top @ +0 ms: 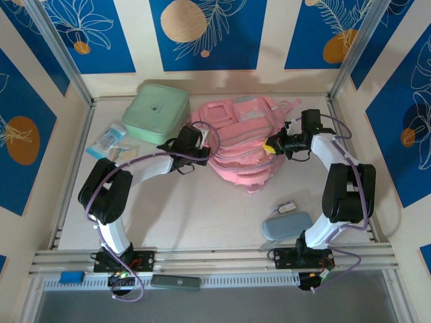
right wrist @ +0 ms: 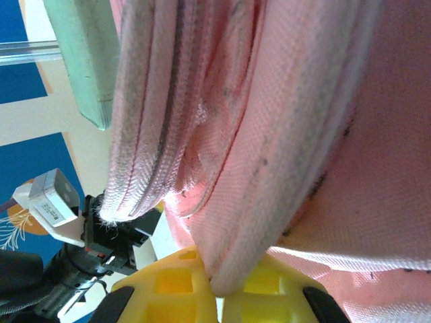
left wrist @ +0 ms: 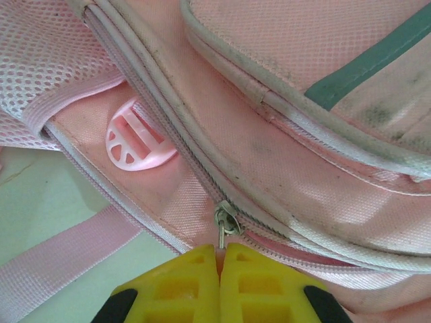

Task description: Pack the student bag

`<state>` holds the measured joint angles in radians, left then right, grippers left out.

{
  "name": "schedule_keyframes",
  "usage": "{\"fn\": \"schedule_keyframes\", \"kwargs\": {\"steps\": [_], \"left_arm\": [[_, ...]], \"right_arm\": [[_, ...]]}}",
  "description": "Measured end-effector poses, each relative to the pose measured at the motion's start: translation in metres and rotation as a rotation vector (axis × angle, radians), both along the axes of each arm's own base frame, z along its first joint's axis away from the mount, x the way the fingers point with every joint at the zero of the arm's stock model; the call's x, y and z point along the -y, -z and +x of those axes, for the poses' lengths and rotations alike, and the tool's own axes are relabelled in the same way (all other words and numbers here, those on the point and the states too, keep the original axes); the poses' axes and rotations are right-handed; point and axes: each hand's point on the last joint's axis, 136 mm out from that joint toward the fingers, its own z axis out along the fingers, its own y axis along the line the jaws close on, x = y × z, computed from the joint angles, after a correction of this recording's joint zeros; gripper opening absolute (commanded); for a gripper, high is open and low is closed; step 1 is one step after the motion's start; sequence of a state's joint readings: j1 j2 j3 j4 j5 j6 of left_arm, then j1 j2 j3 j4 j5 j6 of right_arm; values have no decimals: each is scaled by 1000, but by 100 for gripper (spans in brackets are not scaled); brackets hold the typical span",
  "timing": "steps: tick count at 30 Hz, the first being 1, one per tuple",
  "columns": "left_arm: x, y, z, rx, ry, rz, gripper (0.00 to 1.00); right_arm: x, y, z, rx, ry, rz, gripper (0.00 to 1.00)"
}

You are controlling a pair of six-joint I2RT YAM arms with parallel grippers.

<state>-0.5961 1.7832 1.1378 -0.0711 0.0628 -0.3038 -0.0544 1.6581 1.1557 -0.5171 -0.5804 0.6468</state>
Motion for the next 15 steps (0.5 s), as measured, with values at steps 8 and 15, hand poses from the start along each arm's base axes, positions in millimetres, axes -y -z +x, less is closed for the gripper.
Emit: {"fn": "schedule_keyframes", "kwargs": {"steps": [8, 15], "left_arm": [[1, 3, -10, -71, 27, -23, 40], [-13, -12, -37, -96, 29, -33, 53]], "right_arm": [[4, 3, 5, 25, 5, -66, 35], [16, -6, -3, 44, 39, -192, 59]]}}
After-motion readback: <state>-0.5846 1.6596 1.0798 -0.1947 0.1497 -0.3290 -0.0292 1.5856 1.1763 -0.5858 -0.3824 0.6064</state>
